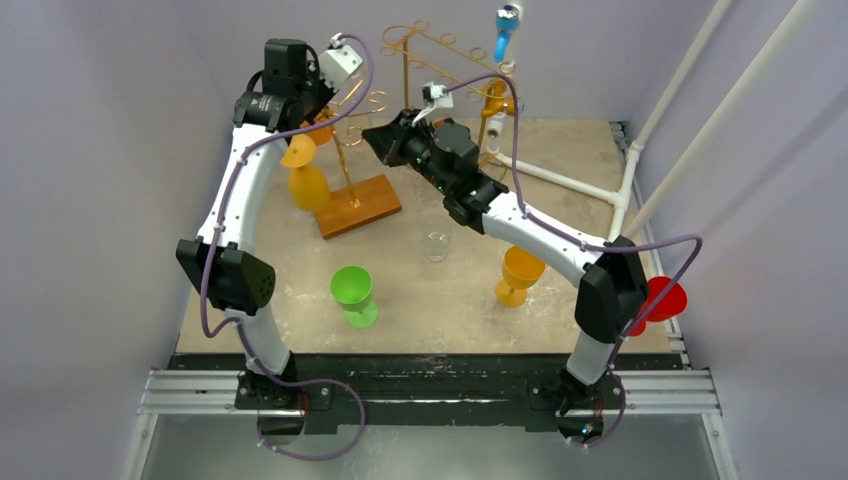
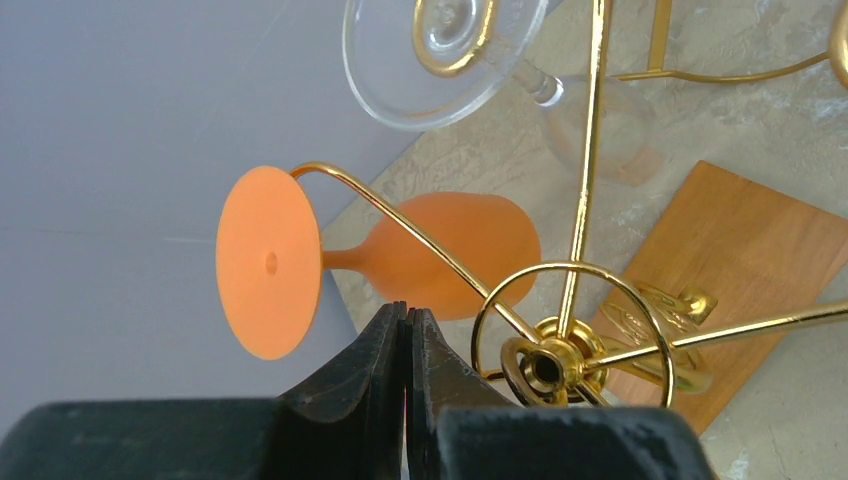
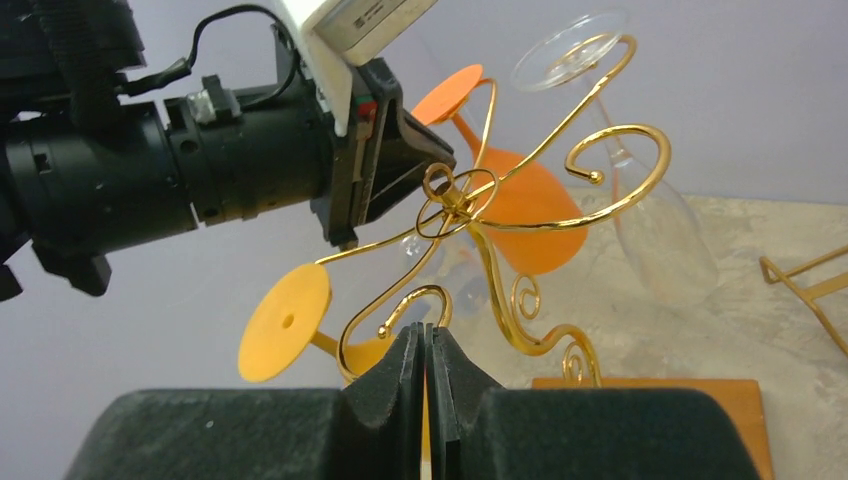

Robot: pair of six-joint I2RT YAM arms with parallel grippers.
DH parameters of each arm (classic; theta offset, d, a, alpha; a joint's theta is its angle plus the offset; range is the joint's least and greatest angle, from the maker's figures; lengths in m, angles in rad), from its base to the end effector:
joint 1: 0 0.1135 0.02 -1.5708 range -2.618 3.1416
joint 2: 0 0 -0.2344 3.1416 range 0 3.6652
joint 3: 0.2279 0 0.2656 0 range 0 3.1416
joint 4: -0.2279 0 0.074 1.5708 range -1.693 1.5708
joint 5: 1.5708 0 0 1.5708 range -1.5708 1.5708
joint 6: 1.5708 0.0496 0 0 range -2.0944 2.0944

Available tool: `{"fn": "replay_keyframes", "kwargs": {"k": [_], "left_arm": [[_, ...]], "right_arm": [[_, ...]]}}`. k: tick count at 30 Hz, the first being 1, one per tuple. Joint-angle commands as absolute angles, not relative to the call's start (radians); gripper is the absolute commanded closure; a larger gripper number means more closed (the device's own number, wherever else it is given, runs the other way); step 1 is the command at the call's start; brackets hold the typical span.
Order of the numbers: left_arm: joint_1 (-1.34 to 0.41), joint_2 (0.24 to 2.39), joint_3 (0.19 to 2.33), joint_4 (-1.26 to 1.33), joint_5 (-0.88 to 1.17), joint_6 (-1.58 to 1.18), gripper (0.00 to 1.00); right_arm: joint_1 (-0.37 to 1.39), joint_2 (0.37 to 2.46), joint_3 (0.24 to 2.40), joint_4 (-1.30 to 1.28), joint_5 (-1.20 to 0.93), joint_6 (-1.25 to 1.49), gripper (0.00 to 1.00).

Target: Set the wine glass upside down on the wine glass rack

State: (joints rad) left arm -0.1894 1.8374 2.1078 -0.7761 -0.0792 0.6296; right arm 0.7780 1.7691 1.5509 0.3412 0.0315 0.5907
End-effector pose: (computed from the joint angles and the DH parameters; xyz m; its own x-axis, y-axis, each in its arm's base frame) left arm 0.4162 -0.0758 0.4068 -0.3140 0.6579 -0.6845 0.3769 0.7481 0.5461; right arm 0.3248 0.3178 0.3610 -0.3057 0.4803 -0.8221 -0.6128 0.5616 0.5559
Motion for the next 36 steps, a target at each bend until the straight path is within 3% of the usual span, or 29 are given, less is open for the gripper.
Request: {"fn": "replay_keyframes", "kwargs": {"k": [1,6,12,17,25,29,36], "left_arm": [[-0.183,1.840,2.145,-0.738,-0.074,0.619,1.00],[-0.184,1.835,2.144,-0.741,-0.067,0.619,1.00],[-0.184,1.815,2.142,-0.756,-0.053,0.614,0.98],[-0.184,1.780,2.120,-0.767,-0.035,0.594,0.73],[-0.184,1.693,2.053,-0.774,-0.005,0.574,0.54],[-0.184,1.652,2.038,-0.800,0.055,0.566,0.37],[-0.184,1.625,2.017,-0.794,0.062,0.561,0.34]], "right_arm": [[0.807,1.761,1.489,0.255,-0.015,0.608,0.89],[0.810,1.752,1.463,0.257,-0.025,0.618,0.83],[0.810,1.727,1.440,0.248,-0.024,0.619,0.60],[0.809,1.696,1.436,0.219,-0.013,0.589,0.49],[0.796,1.652,1.415,0.172,-0.002,0.568,0.44],[0.774,1.634,1.415,0.149,-0.002,0.560,0.41],[0.752,1.651,1.502,0.097,-0.007,0.536,0.39]]}}
